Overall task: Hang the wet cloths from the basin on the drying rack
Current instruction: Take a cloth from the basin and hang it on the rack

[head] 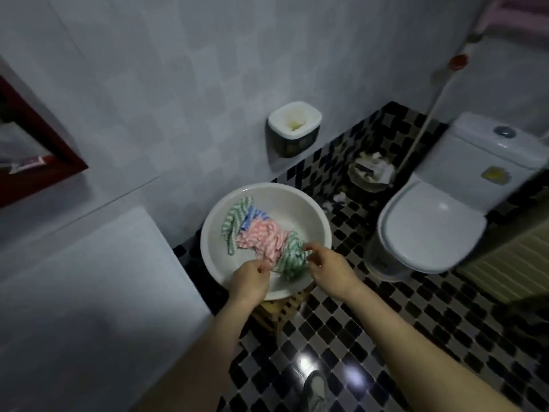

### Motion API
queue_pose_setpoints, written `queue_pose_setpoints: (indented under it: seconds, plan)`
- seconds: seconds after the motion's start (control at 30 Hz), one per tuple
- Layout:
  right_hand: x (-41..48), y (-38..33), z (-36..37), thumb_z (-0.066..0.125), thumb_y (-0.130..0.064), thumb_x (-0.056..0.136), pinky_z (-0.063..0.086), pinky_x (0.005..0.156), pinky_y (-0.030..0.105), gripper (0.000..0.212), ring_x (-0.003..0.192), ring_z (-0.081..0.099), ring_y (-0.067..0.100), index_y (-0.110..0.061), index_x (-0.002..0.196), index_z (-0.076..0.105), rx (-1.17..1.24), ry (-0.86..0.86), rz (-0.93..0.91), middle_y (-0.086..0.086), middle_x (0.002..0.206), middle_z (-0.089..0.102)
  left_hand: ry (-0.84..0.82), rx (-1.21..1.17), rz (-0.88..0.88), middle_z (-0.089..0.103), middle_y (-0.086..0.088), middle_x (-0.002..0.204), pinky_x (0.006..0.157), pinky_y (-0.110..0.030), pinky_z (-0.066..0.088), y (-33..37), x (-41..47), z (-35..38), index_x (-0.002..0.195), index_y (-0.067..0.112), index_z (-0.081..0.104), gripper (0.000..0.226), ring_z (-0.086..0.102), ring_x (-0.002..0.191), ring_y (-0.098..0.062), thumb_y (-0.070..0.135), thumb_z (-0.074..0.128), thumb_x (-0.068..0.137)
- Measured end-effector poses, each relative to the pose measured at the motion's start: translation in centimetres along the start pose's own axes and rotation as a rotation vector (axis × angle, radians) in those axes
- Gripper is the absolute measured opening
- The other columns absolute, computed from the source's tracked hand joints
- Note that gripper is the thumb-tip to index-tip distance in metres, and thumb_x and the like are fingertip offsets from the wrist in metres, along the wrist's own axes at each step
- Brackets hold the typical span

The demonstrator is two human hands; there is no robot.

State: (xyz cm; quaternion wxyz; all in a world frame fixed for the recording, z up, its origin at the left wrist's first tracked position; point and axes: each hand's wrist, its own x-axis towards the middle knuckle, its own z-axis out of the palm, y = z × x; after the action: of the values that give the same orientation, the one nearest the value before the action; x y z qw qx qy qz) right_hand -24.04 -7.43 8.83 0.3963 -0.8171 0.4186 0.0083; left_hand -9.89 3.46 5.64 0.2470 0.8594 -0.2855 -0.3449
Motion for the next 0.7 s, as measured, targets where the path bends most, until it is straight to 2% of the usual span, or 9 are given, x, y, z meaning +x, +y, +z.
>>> queue_pose_setpoints:
  seconds: [0.1, 0.2, 0.3, 0.37, 0.43, 0.47, 0.53, 0.63, 0.7]
  plan:
    - [2.4, 0.4, 0.9, 0.045, -0.008, 0.089, 0.047, 0.08, 0.038, 0.055, 0.112, 0.056, 0.033, -0.031, 0.139, 0.045, -0.256, -0.063, -0.078, 0.011, 0.122, 0.063, -0.011, -0.116, -0.077, 0.062, -0.004, 0.125, 0.079, -0.023, 0.041, -0.2, 2.1, 1.2, 0.12, 0.015, 0.066, 0.032, 0.058, 0.111, -0.025, 0.014, 0.043, 0.098]
    - [6.4, 0.8, 2.8, 0.051, -0.017, 0.089, 0.035, 0.093, 0.045, 0.048, 0.125, 0.04, 0.028, -0.036, 0.133, 0.052, -0.489, -0.187, -0.05, 0.003, 0.131, 0.054, -0.034, -0.256, -0.17, 0.063, -0.003, 0.11, 0.085, -0.026, 0.041, -0.7, 6.2, 3.4, 0.105, 0.015, 0.069, 0.028, 0.057, 0.105, -0.022, 0.008, 0.044, 0.096]
    - [8.8, 1.4, 5.0, 0.057, -0.026, 0.088, 0.029, 0.097, 0.05, 0.041, 0.126, 0.033, 0.026, -0.032, 0.128, 0.055, -0.639, -0.285, 0.015, 0.0, 0.132, 0.049, -0.087, -0.35, -0.195, 0.064, -0.006, 0.121, 0.093, -0.029, 0.044, -1.3, 9.6, 5.9, 0.122, 0.008, 0.064, 0.034, 0.058, 0.11, -0.025, 0.003, 0.048, 0.092]
    - [10.6, 2.0, 6.3, 0.055, -0.024, 0.088, 0.029, 0.097, 0.051, 0.037, 0.127, 0.033, 0.026, -0.029, 0.125, 0.056, -0.666, -0.327, 0.035, 0.0, 0.131, 0.051, -0.062, -0.386, -0.222, 0.068, -0.006, 0.113, 0.089, -0.031, 0.047, -2.1, 11.7, 7.5, 0.116, 0.006, 0.068, 0.033, 0.062, 0.104, -0.026, 0.001, 0.052, 0.087]
    - [11.6, 2.4, 6.8, 0.052, -0.016, 0.09, 0.036, 0.095, 0.047, 0.027, 0.122, 0.045, 0.026, -0.021, 0.114, 0.063, -0.634, -0.255, 0.043, 0.003, 0.122, 0.06, 0.092, -0.41, -0.218, 0.074, -0.015, 0.094, 0.074, -0.03, 0.049, -2.7, 12.7, 8.0, 0.091, 0.006, 0.075, 0.017, 0.065, 0.083, -0.022, 0.004, 0.061, 0.082]
    - [11.7, 2.3, 6.5, 0.051, -0.013, 0.09, 0.043, 0.09, 0.042, 0.023, 0.113, 0.054, 0.027, -0.016, 0.107, 0.066, -0.565, -0.176, 0.034, 0.006, 0.115, 0.065, 0.187, -0.448, -0.212, 0.074, -0.016, 0.086, 0.068, -0.026, 0.046, -2.6, 12.5, 7.6, 0.083, 0.005, 0.076, 0.011, 0.062, 0.074, -0.018, 0.004, 0.065, 0.082]
    - [12.0, 2.4, 5.9, 0.053, -0.01, 0.089, 0.049, 0.075, 0.031, 0.02, 0.088, 0.066, 0.026, -0.013, 0.095, 0.071, -0.299, 0.001, 0.055, 0.007, 0.096, 0.072, 0.336, -0.642, -0.232, 0.072, -0.012, 0.079, 0.064, -0.02, 0.045, -2.3, 12.1, 5.8, 0.085, 0.003, 0.076, 0.008, 0.058, 0.07, -0.013, 0.001, 0.069, 0.081]
    - [13.3, 2.5, 4.6, 0.059, 0.002, 0.086, 0.051, 0.057, 0.025, 0.024, 0.067, 0.062, 0.023, -0.014, 0.074, 0.072, 0.591, 0.177, 0.371, 0.005, 0.074, 0.067, 0.51, -0.91, -0.216, 0.063, -0.001, 0.065, 0.06, -0.021, 0.043, -2.2, 12.3, 1.6, 0.072, 0.016, 0.071, 0.025, 0.054, 0.065, -0.013, -0.008, 0.063, 0.077]
    - [13.8, 2.3, 3.8, 0.053, 0.007, 0.09, 0.057, 0.055, 0.025, 0.022, 0.068, 0.059, 0.021, -0.006, 0.075, 0.061, 1.056, 0.206, 0.531, 0.011, 0.078, 0.059, 0.573, -0.944, -0.233, 0.06, 0.004, 0.063, 0.06, -0.027, 0.041, -2.2, 12.2, -0.9, 0.064, 0.021, 0.066, 0.028, 0.052, 0.064, -0.014, -0.003, 0.057, 0.075]
